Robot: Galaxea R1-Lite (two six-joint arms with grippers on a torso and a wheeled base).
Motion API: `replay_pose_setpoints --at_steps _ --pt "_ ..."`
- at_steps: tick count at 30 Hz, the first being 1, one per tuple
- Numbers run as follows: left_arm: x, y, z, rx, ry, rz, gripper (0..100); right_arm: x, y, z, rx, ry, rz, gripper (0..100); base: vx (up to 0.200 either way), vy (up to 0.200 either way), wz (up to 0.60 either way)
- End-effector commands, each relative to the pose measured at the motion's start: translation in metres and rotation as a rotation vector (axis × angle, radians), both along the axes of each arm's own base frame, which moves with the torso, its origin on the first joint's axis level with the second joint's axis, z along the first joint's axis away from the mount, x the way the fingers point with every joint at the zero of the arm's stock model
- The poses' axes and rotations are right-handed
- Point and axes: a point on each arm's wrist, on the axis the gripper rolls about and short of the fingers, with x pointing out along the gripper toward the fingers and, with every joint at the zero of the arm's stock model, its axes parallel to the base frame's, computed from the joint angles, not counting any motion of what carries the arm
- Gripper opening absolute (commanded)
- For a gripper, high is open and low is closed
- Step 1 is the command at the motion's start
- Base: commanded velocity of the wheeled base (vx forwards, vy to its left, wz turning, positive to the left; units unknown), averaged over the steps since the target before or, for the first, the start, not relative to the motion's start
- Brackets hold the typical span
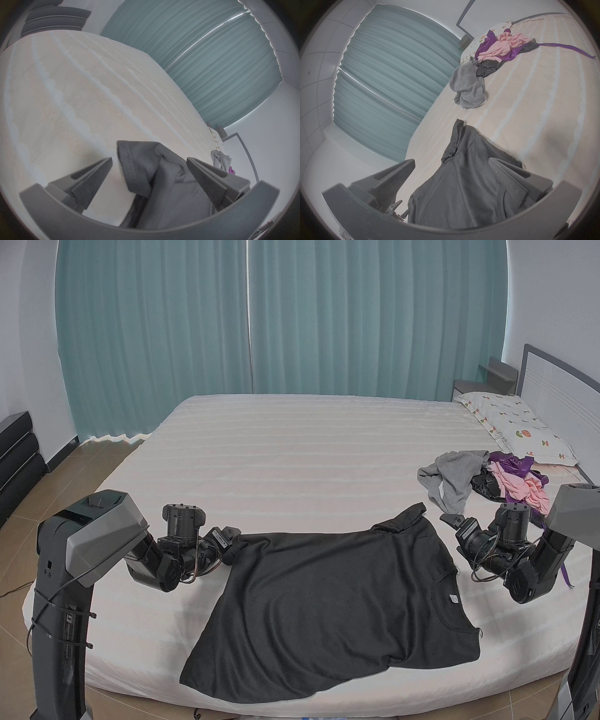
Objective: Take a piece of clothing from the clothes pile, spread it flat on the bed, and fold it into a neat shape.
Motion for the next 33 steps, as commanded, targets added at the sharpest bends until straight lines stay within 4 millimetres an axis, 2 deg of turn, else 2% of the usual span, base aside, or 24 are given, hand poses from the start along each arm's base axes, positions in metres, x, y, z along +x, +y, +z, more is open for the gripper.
replay_pose_setpoints --at_steps 1,3,4,7,14,18,21,25,33 --pt "0.010 -0.010 -0.011 0.002 0.007 -0.017 100 -0.004 0.001 -0.005 0.004 0.012 0.002 100 0.000 0.000 0.00" --pt "0.018 -0.011 -0.010 0.001 0.004 -0.015 100 -0.005 0.001 -0.006 0.006 0.013 0.003 100 0.000 0.000 0.00" --pt "0.021 -0.011 -0.011 0.002 0.007 -0.015 0 -0.005 0.001 -0.005 0.007 0.010 0.002 100 0.000 0.000 0.00" --pt "0.023 -0.012 -0.014 0.008 0.027 -0.014 0 -0.004 0.001 -0.004 0.009 0.006 0.000 100 0.000 0.000 0.00" --pt "0.031 -0.011 -0.008 0.012 0.008 0.003 0 -0.004 -0.001 -0.005 0.009 0.009 -0.004 100 0.000 0.000 0.00" --pt "0.055 -0.004 0.010 0.046 -0.107 0.124 0 -0.002 -0.001 -0.005 0.010 0.001 -0.008 100 0.000 0.000 0.00" --pt "0.077 0.002 0.034 0.042 -0.224 0.195 0 -0.001 -0.001 -0.004 0.012 -0.017 -0.008 100 0.000 0.000 0.00" --pt "0.085 0.003 0.045 0.031 -0.274 0.204 0 -0.002 -0.001 -0.005 0.011 -0.020 -0.007 100 0.000 0.000 0.00" --pt "0.090 0.003 0.022 0.088 -0.258 0.184 0 0.000 -0.001 -0.009 0.010 -0.016 -0.007 100 0.000 0.000 0.00"
